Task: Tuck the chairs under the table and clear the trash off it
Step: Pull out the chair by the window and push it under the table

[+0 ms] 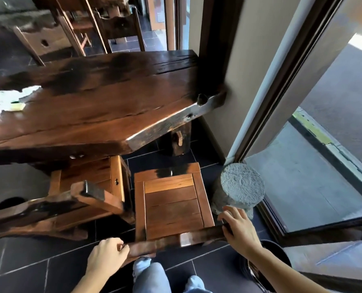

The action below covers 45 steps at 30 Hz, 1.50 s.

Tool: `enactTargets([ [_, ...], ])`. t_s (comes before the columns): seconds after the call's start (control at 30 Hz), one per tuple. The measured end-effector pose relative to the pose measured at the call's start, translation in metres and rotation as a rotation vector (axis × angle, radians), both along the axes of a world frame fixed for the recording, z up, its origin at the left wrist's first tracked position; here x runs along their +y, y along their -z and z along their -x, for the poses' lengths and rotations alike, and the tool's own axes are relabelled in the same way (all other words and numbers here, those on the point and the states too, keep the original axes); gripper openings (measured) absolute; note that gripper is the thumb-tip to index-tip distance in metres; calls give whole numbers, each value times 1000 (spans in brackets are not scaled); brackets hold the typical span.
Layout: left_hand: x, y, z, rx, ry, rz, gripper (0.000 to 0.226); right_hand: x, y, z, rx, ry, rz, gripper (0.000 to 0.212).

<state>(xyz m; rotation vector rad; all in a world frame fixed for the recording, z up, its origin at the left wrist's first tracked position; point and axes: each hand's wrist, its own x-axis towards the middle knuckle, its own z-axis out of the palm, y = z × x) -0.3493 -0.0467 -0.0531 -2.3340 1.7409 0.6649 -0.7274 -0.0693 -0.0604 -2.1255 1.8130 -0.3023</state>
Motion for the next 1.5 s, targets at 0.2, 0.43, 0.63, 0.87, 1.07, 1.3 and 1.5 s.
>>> enactTargets([
  [0.2, -29, 1, 11, 63, -45, -47, 13, -48, 0, 10, 84, 12, -89, 41],
  [0.43, -76, 3, 2, 219, -117, -98, 17, -107, 3, -18, 283, 181, -236, 38],
  [0.63, -79, 5, 0, 228, -152, -36, 23, -116, 1, -29, 296, 196, -220, 29],
  [0.87, -49, 7, 21, 171, -297, 184, 10, -120, 8, -25, 323, 126, -161, 31],
  [1.07, -57, 20, 21, 246, -229, 363, 26, -131, 9, -23, 364, 101, -165, 36],
  [1.3, -106, 9, 18, 218, -173, 448, 29, -191, 3, -29, 344, 70, -158, 26],
  [1.5, -163, 1, 10, 166, 42, 473, 33, -255, 2, -43, 300, 127, -252, 35],
])
